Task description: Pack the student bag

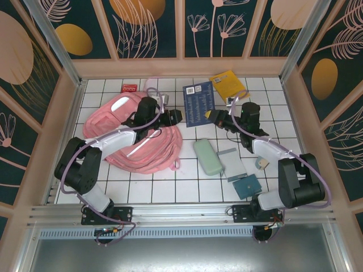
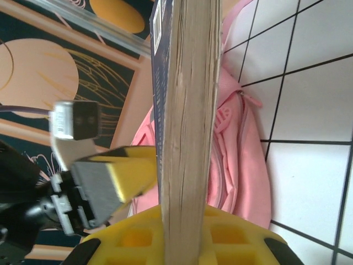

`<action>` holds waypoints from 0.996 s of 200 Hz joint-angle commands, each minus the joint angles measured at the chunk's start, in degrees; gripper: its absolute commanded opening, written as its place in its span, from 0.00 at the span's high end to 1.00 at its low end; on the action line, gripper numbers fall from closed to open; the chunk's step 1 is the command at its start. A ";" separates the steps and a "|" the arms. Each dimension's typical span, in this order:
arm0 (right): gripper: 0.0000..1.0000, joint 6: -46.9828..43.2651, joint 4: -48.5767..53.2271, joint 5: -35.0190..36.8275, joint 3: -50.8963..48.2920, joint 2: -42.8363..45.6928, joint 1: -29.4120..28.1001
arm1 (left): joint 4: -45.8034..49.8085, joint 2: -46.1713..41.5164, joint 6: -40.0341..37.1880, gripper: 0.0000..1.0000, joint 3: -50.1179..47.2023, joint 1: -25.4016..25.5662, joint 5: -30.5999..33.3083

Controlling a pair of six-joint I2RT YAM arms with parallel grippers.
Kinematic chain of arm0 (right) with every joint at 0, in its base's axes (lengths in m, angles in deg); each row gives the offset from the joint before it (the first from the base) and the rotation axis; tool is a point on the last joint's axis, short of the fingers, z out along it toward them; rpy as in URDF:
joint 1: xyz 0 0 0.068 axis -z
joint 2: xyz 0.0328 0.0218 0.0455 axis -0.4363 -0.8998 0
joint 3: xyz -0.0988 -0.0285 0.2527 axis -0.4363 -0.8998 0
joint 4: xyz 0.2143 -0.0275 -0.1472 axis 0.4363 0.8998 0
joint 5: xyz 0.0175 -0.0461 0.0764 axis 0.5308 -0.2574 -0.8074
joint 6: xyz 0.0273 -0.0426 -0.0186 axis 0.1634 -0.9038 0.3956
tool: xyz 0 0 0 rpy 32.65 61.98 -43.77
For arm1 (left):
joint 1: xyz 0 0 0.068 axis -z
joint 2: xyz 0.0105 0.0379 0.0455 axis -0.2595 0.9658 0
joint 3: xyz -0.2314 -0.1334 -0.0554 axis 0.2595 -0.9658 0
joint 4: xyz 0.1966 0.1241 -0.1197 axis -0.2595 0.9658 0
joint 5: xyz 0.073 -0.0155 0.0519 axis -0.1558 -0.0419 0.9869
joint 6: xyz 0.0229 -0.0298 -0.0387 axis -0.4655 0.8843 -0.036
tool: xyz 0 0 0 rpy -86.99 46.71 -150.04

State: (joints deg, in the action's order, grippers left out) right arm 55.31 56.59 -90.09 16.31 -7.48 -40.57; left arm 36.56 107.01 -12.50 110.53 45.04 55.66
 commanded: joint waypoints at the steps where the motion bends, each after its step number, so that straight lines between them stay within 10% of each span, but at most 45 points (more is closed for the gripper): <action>1: 1.00 0.14 -5.26 3.85 -2.09 4.53 -1.40 | -3.48 -3.27 3.44 0.50 -3.49 0.05 2.03; 88: 1.00 0.31 -3.92 7.85 -6.14 11.14 -2.75 | 31.97 -17.16 -13.87 0.54 -5.62 6.47 20.62; 199: 1.00 -0.60 -2.02 8.33 -6.68 12.89 -2.76 | 41.15 -12.75 -16.42 0.58 -7.39 18.34 32.39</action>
State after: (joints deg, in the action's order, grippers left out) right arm 55.81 56.53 -82.17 9.88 2.70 -42.93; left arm 75.03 92.80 -26.77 103.32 62.85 84.31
